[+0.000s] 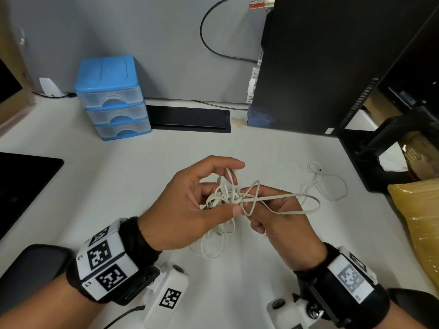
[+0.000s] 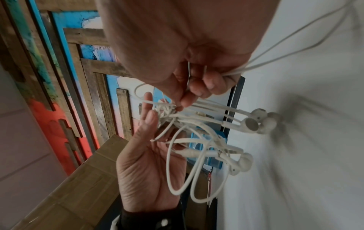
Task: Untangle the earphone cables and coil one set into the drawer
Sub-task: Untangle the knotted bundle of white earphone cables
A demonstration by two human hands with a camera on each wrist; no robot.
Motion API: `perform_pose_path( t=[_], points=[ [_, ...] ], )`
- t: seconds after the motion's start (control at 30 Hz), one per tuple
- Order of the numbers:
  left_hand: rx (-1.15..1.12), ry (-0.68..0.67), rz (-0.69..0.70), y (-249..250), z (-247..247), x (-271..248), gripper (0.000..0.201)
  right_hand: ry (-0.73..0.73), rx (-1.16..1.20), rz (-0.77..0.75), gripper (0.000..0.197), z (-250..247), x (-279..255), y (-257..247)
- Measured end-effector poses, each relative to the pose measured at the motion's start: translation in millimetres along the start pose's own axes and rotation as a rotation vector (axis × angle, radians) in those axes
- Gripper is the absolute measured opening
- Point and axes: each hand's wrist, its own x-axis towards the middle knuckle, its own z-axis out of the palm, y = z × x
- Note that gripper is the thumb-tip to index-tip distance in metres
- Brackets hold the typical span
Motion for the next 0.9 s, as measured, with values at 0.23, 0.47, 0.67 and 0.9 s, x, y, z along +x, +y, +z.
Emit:
perform_pose_path(
  t=[0.23, 0.47, 0.67, 0.9],
  points=[
    [-0.137, 0.128, -0.130, 2, -7, 7, 0.024, 0.019, 0.002, -0.035, 0.010, -1, -1, -5],
    [0.018, 0.105, -0.192, -1, -8, 7, 0.036, 0.010, -0.045, -0.119, 0.008, -4, 0, -4],
    [0.041, 0.060, -0.167, 4, -12, 5, 0.037, 0.016, -0.014, -0.088, 0.011, -3, 0, -6],
    [0.119, 0.065, -0.147, 3, -13, 5, 0.031, 0.038, 0.075, -0.071, 0.012, 3, -1, -7]
  ],
)
